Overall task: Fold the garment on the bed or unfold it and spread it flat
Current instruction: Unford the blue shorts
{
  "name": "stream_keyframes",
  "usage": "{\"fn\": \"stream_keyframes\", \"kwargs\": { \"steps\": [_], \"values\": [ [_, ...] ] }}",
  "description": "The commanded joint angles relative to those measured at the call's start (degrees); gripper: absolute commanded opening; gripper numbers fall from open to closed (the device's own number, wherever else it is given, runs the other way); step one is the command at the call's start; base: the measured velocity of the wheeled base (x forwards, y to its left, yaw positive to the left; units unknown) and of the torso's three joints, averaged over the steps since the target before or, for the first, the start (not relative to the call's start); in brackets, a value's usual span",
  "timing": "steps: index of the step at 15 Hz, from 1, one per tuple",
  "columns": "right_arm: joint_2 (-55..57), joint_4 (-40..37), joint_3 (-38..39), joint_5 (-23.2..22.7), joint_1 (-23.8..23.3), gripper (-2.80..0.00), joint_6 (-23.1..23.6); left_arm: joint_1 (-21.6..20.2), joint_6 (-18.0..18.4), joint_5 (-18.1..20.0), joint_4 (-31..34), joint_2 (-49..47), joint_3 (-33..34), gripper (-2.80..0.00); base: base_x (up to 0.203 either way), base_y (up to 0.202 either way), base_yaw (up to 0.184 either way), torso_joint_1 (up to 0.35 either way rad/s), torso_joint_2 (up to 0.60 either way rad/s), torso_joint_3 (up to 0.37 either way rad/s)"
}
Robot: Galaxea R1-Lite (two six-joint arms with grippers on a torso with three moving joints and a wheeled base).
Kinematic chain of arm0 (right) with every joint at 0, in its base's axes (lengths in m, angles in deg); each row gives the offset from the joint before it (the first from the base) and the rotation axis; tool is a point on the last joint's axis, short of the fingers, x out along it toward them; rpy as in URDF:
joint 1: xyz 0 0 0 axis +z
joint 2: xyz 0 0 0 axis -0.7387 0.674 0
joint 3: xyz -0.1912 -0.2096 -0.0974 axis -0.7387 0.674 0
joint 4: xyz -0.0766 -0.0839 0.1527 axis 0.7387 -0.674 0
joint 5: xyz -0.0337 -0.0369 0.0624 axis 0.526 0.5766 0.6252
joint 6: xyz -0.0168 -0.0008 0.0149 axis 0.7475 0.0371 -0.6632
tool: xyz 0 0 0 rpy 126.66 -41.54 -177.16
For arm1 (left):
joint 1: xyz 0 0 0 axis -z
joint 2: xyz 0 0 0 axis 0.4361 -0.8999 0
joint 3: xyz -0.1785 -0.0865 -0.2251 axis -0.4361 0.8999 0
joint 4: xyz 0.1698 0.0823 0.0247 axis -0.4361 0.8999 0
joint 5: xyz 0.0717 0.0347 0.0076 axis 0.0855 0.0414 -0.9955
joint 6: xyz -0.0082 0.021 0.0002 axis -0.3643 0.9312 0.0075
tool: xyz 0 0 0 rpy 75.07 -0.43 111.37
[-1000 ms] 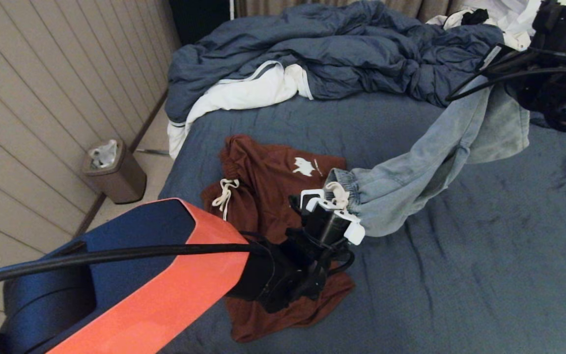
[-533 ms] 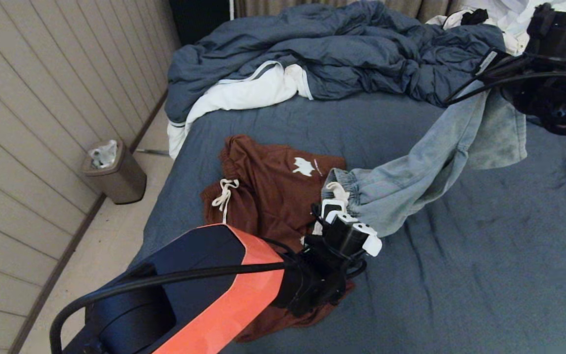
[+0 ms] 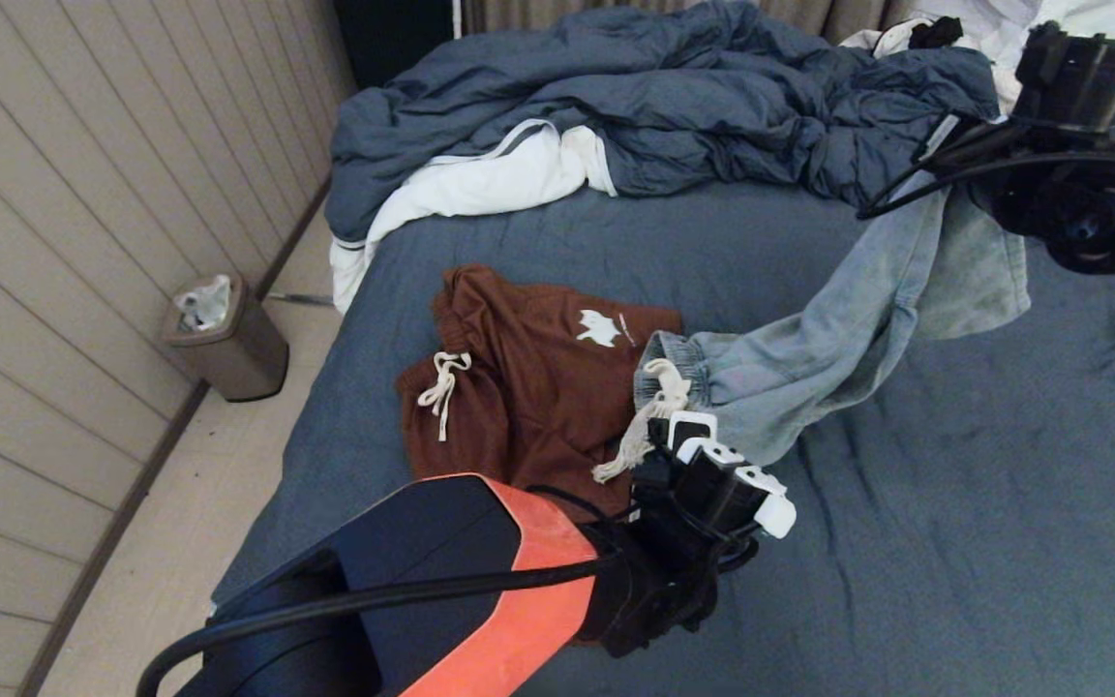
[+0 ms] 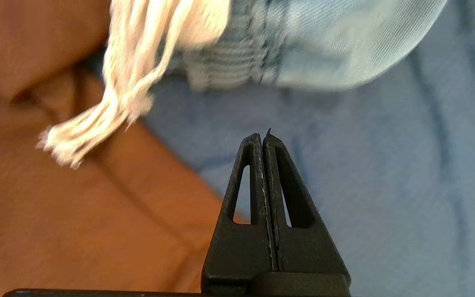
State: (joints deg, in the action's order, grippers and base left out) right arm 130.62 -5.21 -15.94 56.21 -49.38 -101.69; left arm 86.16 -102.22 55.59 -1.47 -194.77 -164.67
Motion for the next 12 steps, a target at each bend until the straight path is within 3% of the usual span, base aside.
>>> {"fn": "stream_keyframes", "kwargs": {
  "steps": [1, 4, 5, 12],
  "values": [
    [-0.1, 0.2, 0.6, 0.1, 0.6, -2.8, 0.1, -0.2, -0.1, -0.4, 0.0, -2.6, -3.1, -2.8, 0.0, 0.0, 0.0, 0.0, 0.0, 0.0],
    [-0.6, 0.3, 1.9, 0.1, 1.3, -2.8, 0.5, -1.7, 0.1, -2.8, 2.1, -4.7, -7.9, -2.8, 0.0, 0.0, 0.0, 0.0, 0.0, 0.0],
    [-0.6, 0.4, 2.1, 0.1, 1.3, -2.8, 0.6, -1.7, 1.0, -2.9, 1.9, -5.1, -7.9, 0.0, 0.0, 0.0, 0.0, 0.0, 0.0, 0.0],
    [-0.3, 0.4, 2.3, 0.1, 2.0, -2.8, 0.6, -3.3, 3.0, -4.1, 0.0, -7.7, -10.3, 0.0, 0.0, 0.0, 0.0, 0.0, 0.0, 0.0]
  ]
}}
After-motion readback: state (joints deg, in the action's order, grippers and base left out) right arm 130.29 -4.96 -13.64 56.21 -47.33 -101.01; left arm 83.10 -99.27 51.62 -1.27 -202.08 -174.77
